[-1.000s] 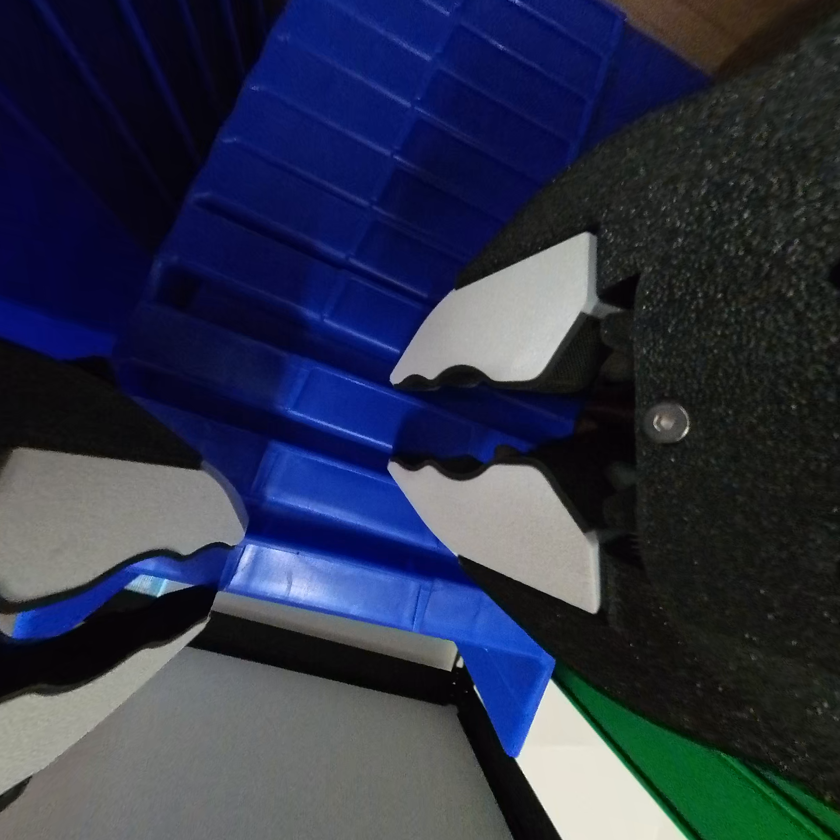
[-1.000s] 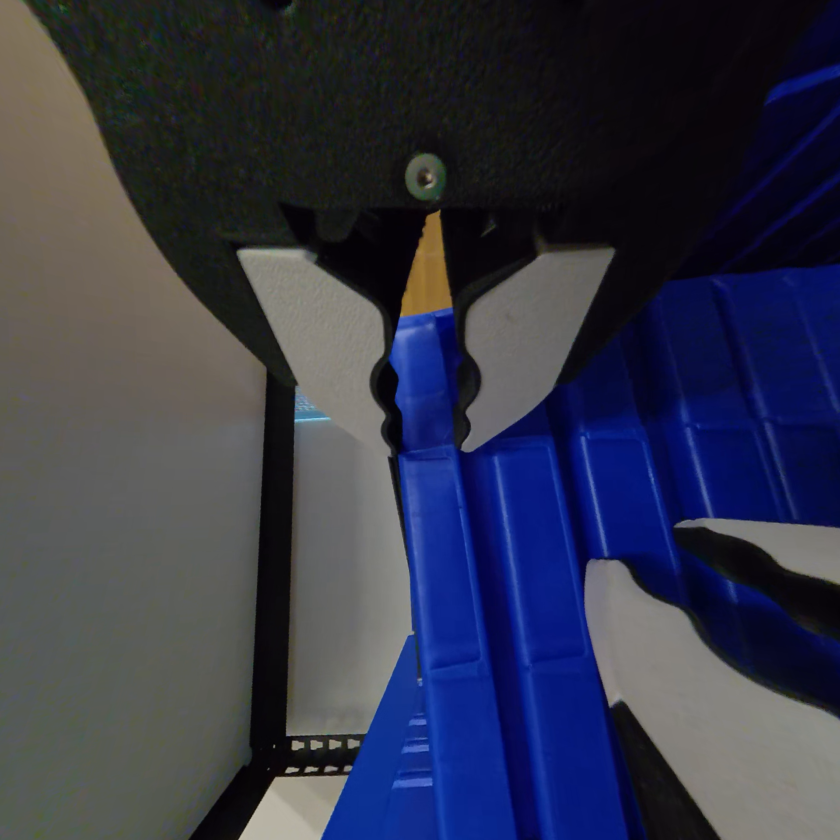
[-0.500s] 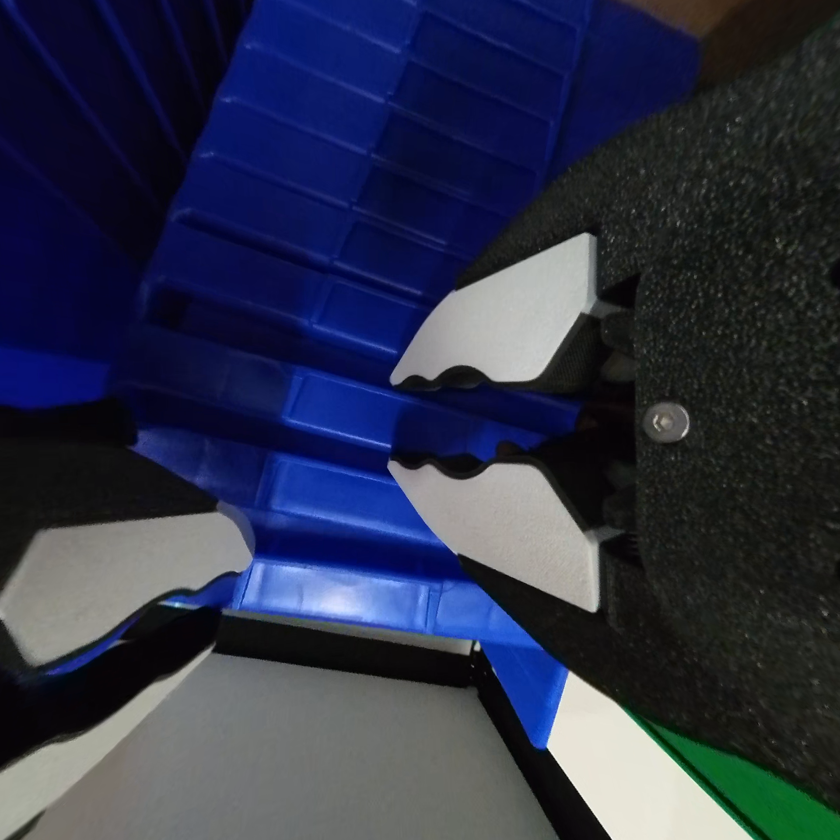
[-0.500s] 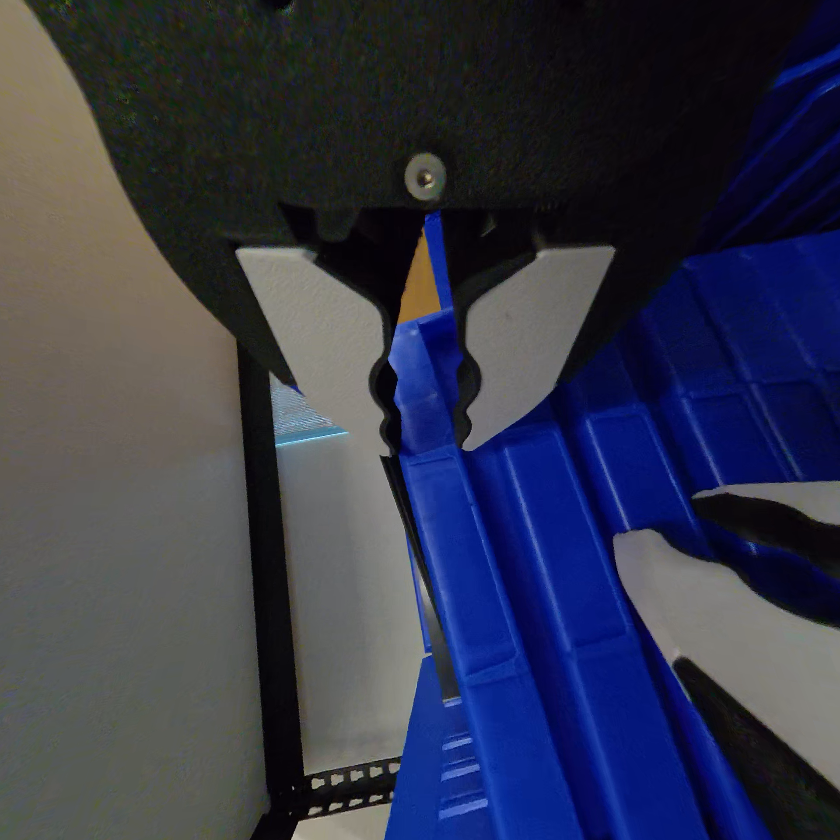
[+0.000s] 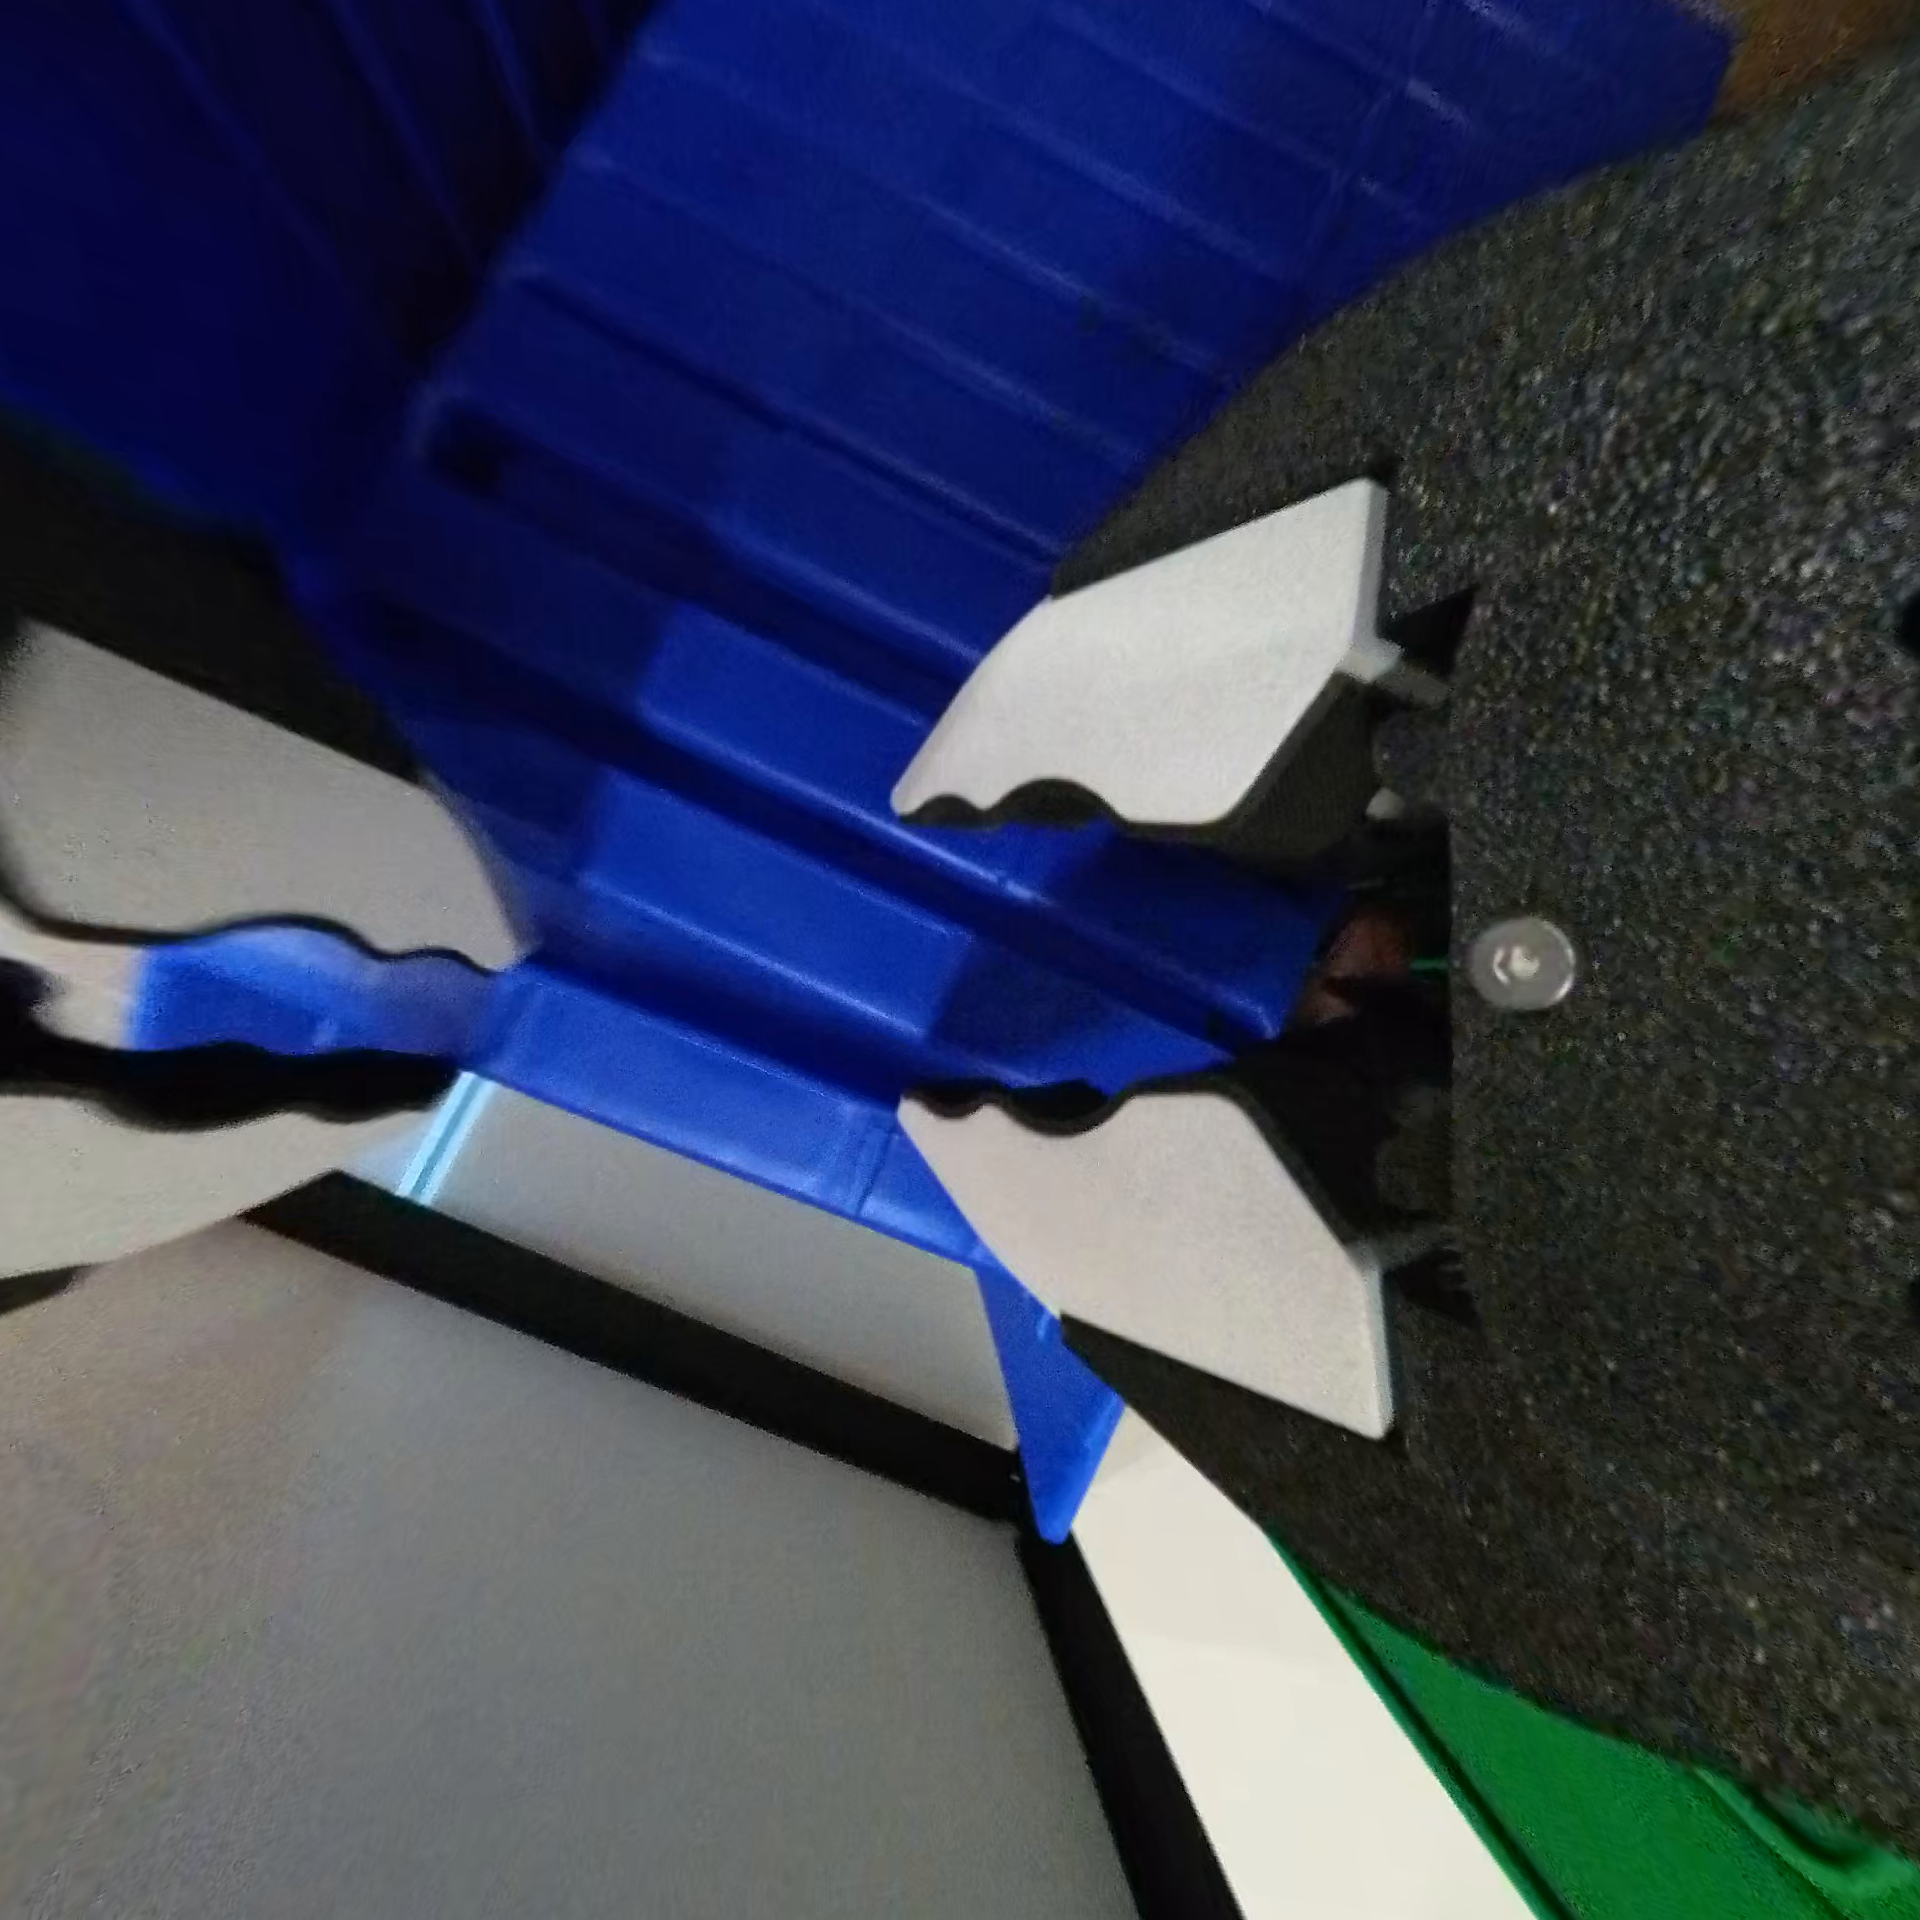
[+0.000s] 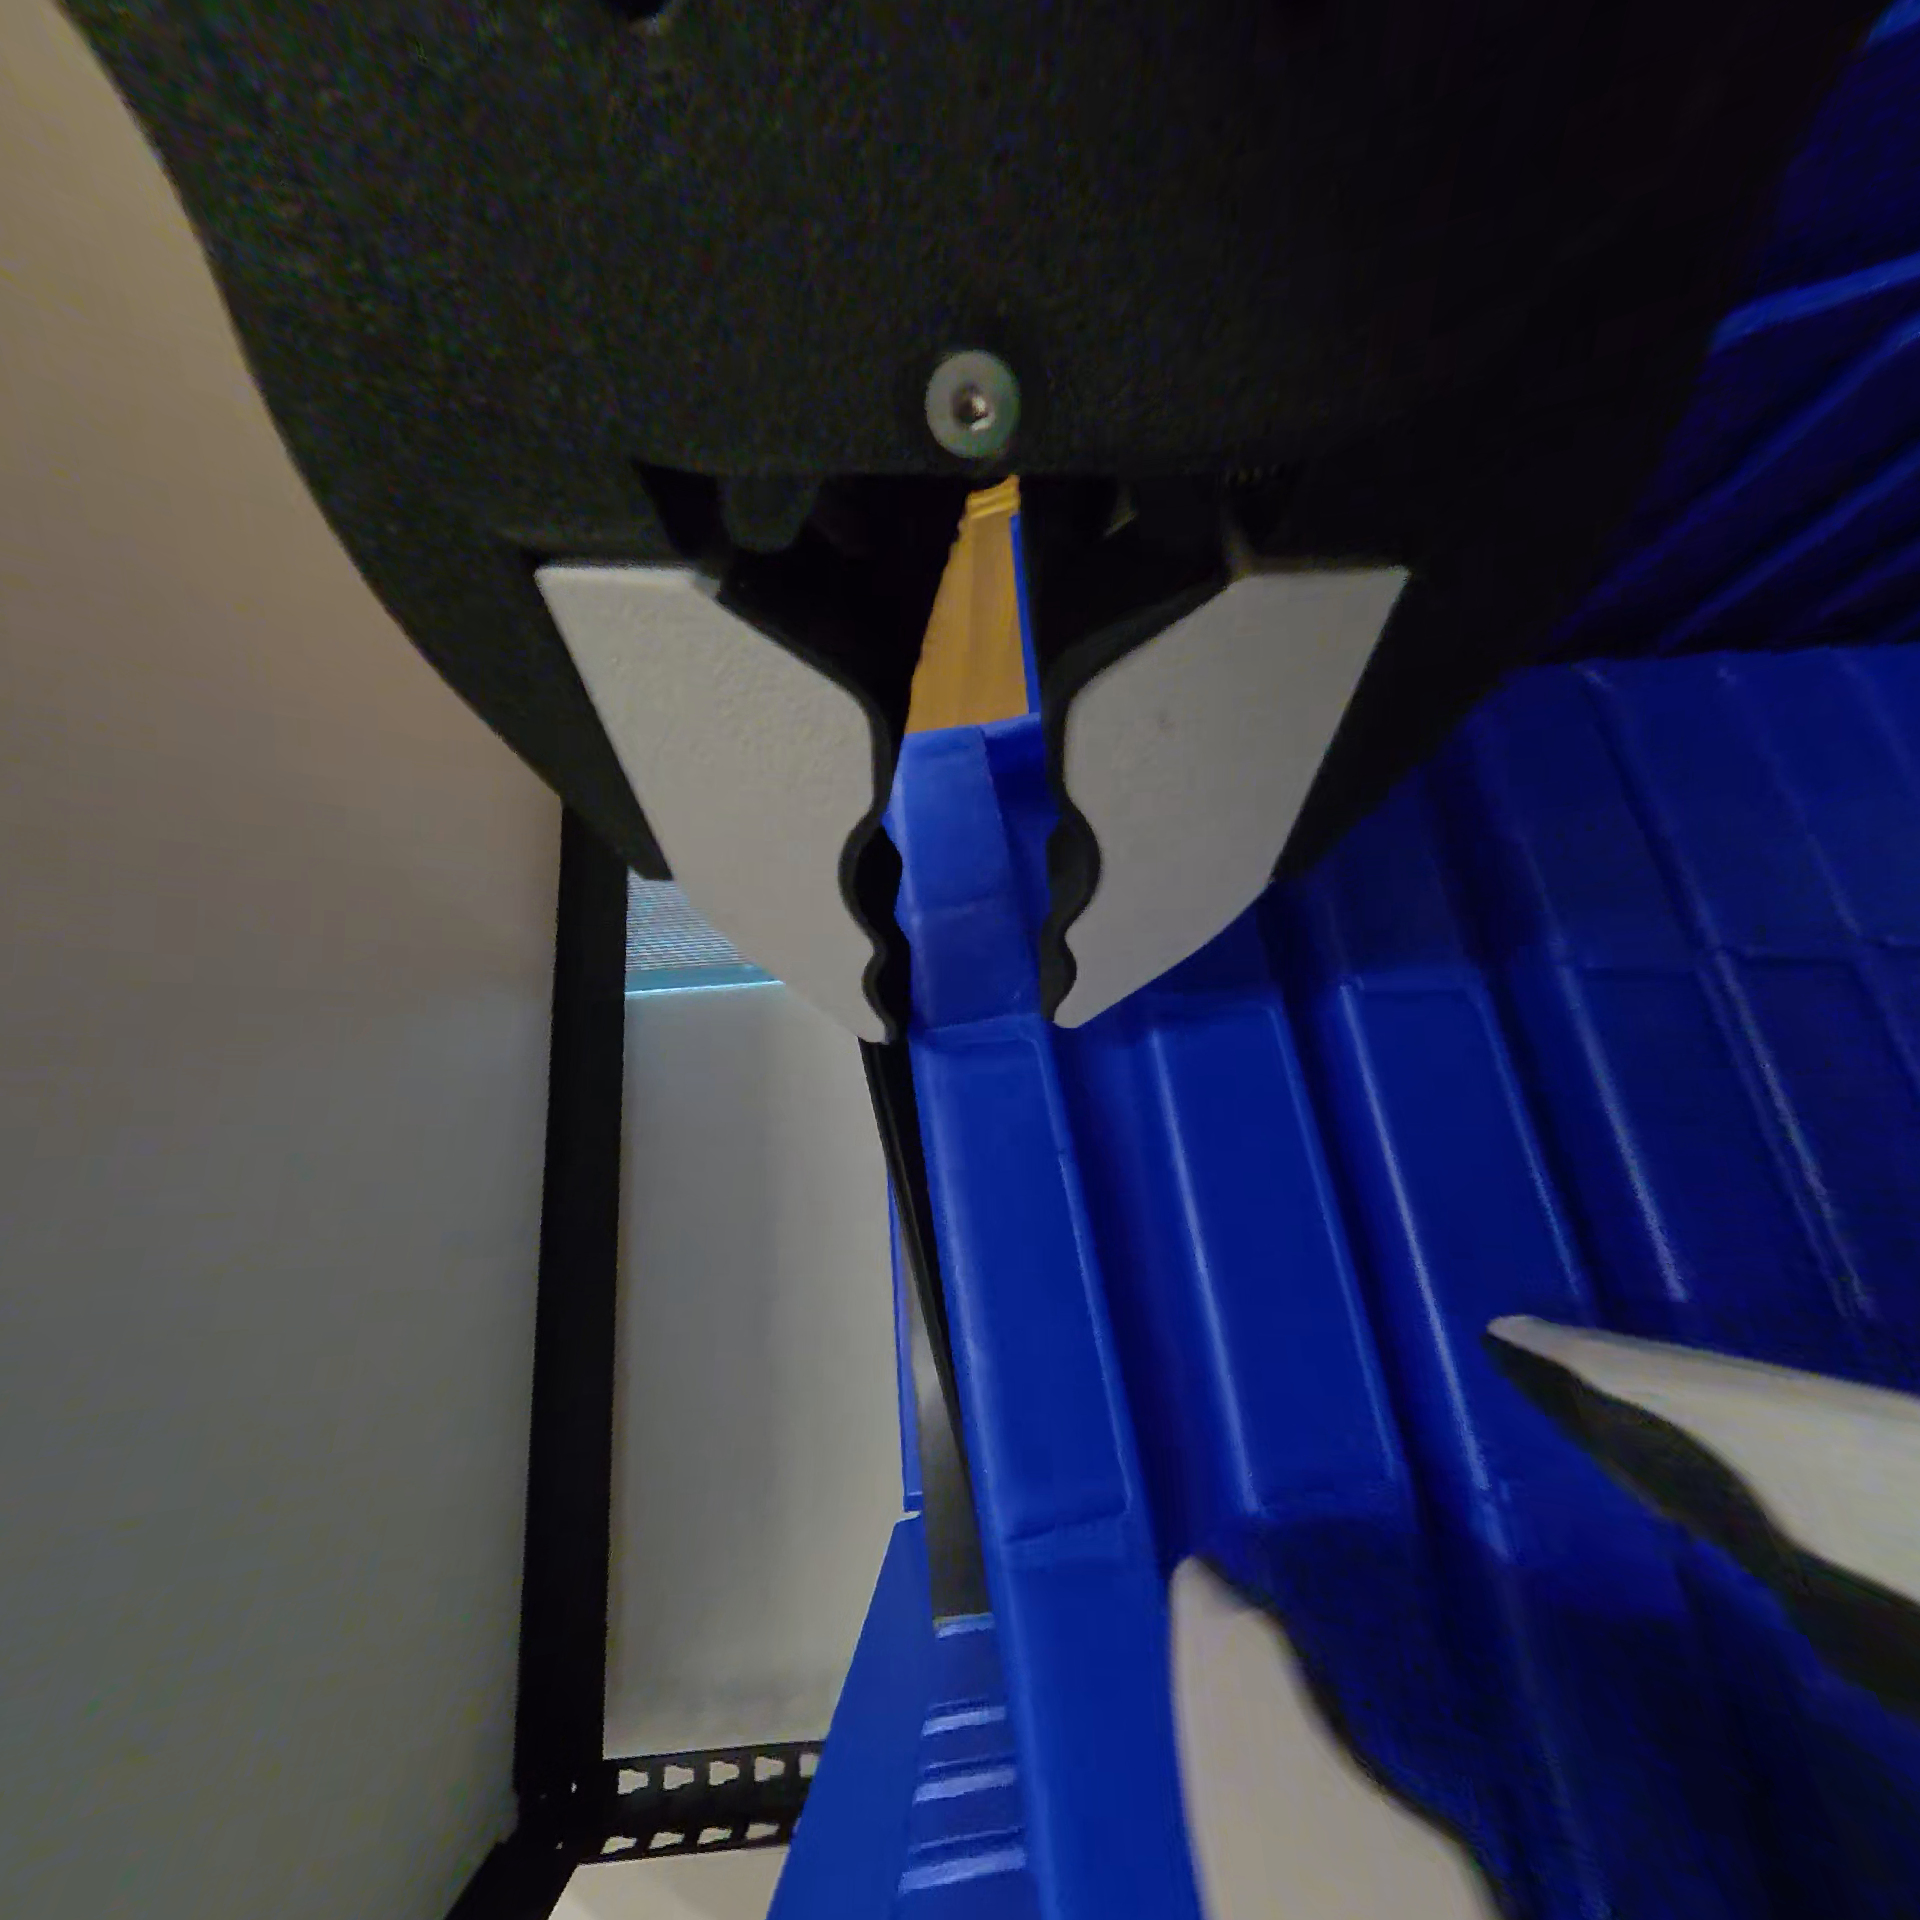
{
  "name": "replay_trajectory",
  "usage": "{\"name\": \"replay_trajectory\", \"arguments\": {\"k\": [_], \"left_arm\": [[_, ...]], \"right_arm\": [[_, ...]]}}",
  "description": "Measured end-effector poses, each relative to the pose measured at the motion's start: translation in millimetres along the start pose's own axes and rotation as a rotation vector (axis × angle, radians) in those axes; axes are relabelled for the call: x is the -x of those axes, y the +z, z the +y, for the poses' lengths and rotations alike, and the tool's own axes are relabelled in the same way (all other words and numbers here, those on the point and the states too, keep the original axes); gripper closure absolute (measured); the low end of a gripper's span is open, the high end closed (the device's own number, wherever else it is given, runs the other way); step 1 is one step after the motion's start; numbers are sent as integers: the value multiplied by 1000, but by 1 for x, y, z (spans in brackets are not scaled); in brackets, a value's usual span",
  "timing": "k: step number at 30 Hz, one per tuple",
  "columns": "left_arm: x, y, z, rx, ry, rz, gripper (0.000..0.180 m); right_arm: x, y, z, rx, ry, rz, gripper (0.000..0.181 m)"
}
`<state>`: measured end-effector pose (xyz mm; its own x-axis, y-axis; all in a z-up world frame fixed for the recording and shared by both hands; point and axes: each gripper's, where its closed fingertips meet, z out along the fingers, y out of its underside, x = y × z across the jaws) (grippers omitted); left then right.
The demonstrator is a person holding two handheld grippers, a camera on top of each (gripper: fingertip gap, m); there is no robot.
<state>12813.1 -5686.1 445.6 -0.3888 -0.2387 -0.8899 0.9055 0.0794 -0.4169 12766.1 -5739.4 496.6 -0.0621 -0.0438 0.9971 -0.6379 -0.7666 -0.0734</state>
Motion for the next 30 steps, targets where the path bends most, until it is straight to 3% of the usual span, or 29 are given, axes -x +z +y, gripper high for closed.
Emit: {"name": "replay_trajectory", "arguments": {"k": [10, 13, 19, 22, 26, 27, 28, 29, 30], "left_arm": [[-12, 10, 7, 124, 46, 121, 125], [-13, 10, 6, 104, 35, 118, 125], [-14, 10, 7, 87, 11, 108, 124], [-14, 10, 9, 113, 52, 91, 125], [-14, 11, 8, 102, 62, 90, 126], [-14, 11, 8, 105, 61, 95, 127], [-15, 11, 9, 119, 51, 111, 127], [-16, 10, 10, 122, 37, 126, 135], [-16, 10, 9, 116, 28, 132, 139]], "right_arm": [[1, 1, -1, -27, 15, -95, 152], [0, -6, -35, -183, 63, -139, 142], [8, 17, -43, -80, -70, -164, 134], [14, 16, -44, -120, -31, -134, 155], [5, 15, -42, -104, -15, -74, 155], [-6, 14, -42, -110, -11, -8, 154], [-41, 3, -45, -135, -39, 184, 174], [-77, -8, -42, -117, -38, 311, 179], [-97, -18, -46, -188, 66, 263, 180]]}}
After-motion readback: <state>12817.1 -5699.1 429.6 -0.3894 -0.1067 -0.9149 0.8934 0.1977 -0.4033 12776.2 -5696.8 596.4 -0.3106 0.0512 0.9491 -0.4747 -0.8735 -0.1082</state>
